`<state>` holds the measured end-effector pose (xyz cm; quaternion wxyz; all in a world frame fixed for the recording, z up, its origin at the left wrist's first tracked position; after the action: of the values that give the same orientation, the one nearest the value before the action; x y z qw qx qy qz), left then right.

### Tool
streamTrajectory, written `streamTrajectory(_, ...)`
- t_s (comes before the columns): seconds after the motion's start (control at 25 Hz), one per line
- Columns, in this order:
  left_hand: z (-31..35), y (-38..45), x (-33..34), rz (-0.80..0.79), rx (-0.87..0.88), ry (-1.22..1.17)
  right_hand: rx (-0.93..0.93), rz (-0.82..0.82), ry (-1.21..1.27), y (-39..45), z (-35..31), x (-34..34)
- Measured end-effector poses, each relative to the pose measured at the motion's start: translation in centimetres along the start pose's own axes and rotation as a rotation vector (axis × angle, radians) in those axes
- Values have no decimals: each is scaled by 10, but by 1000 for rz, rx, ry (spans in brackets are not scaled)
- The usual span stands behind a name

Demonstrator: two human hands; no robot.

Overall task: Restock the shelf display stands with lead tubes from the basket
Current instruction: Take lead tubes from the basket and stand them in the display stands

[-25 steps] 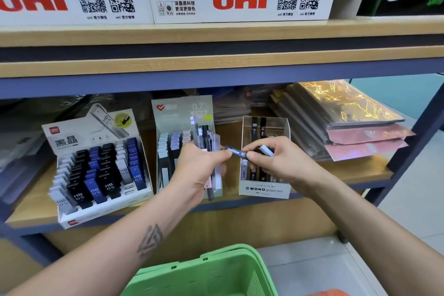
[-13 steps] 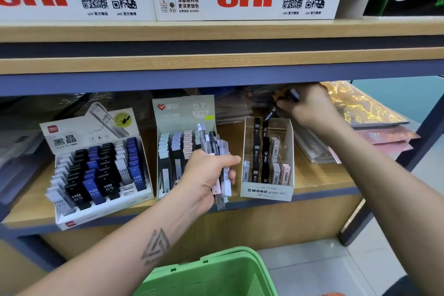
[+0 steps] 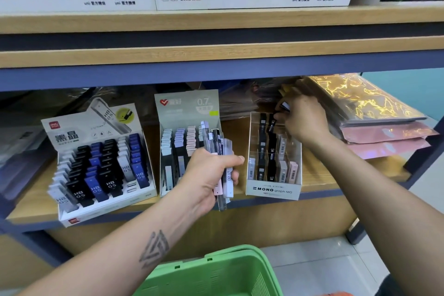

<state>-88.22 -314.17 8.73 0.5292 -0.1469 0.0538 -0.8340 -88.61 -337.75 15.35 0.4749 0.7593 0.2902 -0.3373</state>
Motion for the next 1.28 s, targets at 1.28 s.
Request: streamTrajectory(1.28, 13, -16, -15, 36, 68, 0, 454, -666, 1478, -81, -96, 13)
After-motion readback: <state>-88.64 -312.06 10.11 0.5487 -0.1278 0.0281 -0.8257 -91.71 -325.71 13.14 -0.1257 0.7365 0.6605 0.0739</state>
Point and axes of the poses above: each hand's wrist, its own y-axis towards the middle knuckle, its own x-axis out of the palm, z = x × y, the point moved 6 cm from there along y, towards the middle knuckle, and after that the axes turned 3 degrees about y, right-handed, at the moved point
